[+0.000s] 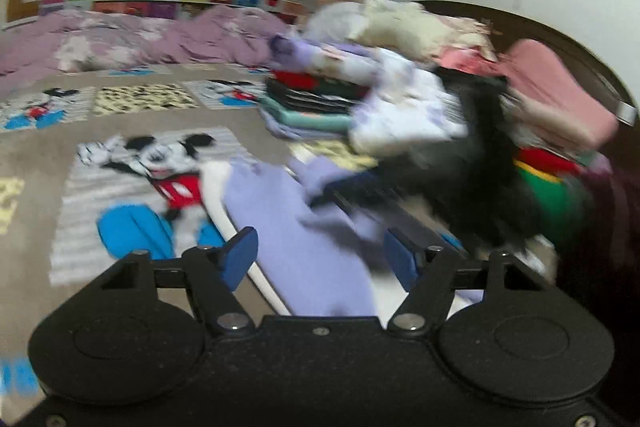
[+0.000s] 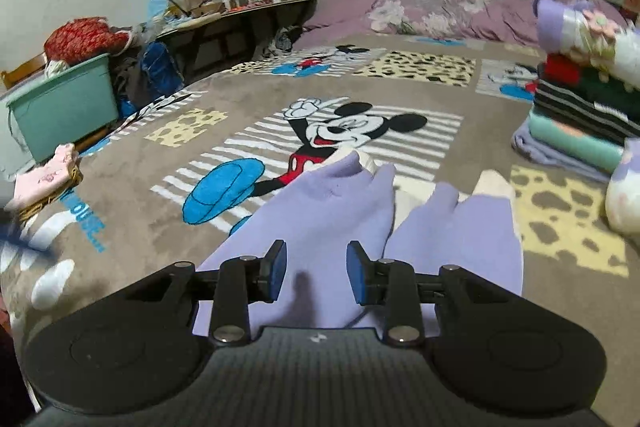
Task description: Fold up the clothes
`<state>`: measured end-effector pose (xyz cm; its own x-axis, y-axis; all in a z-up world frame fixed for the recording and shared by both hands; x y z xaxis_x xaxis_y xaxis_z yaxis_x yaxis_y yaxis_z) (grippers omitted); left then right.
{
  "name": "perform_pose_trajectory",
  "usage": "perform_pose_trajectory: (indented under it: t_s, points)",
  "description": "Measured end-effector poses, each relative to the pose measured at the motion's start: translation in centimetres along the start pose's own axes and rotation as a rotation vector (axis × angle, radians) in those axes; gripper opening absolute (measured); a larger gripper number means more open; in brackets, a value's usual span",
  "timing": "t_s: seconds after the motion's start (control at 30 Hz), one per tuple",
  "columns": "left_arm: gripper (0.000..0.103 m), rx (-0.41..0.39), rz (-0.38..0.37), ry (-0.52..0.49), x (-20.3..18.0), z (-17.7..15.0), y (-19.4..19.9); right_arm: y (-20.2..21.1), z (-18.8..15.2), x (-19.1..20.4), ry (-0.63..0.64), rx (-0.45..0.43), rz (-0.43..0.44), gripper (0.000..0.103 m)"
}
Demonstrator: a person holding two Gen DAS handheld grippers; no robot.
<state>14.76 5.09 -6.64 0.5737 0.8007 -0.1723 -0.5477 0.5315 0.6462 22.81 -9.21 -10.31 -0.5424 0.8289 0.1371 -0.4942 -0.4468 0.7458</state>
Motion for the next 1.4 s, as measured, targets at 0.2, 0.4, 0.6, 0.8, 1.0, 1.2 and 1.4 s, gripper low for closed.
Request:
perform_pose_trajectory:
  t_s: [0.2,0.4,0.6,0.8,1.0,1.2,1.4]
  points:
    - [0.039,0.099,0.096,0.035,5.6,5.6,-8.2,-0.9,1.9,0.1,0.103,-0.019,-0.07,0.033]
    - [0.039,0.155,0.07,0.039,8.0,7.4,-14.2,-3.2,2.9,-0.8,0.146,0.013,-0.093,0.033]
    - [0.013,0.183,-0.119,0.405,11.3,5.9,-16.8,-5.6,1.6,-1.2,0.146,0.076,-0.095,0.032]
    - [0.011,0.146,-0.34,0.79,14.6,3.8,-16.4,-6.2,0.7,-1.1,0.132,0.111,-0.105,0.031]
    - [0.011,0.047,-0.242,0.639,13.7,6.2,-12.6,-4.6,1.0,-0.6,0.139,0.116,-0.115,0.031]
    - [0.011,0.077,-0.286,0.539,11.4,7.3,-14.2,-4.8,4.1,-0.3,0.226,0.046,-0.167,0.031]
    - [0.006,0.144,-0.243,0.624,13.0,5.0,-16.9,-8.8,4.2,-2.7,0.077,0.159,-0.056,0.031]
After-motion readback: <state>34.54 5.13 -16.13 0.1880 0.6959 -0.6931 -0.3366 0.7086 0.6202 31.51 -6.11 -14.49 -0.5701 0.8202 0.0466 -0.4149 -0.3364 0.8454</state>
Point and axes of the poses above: each gripper's, at about its wrist camera, not at the fingertips, and y roughly against the way its jaws point, x to its left, z to its top, the point moved 9 cm from there along -y, roughly the way its jaws point, and after that the axes turned 15 degrees about x, right-handed, at the moved point
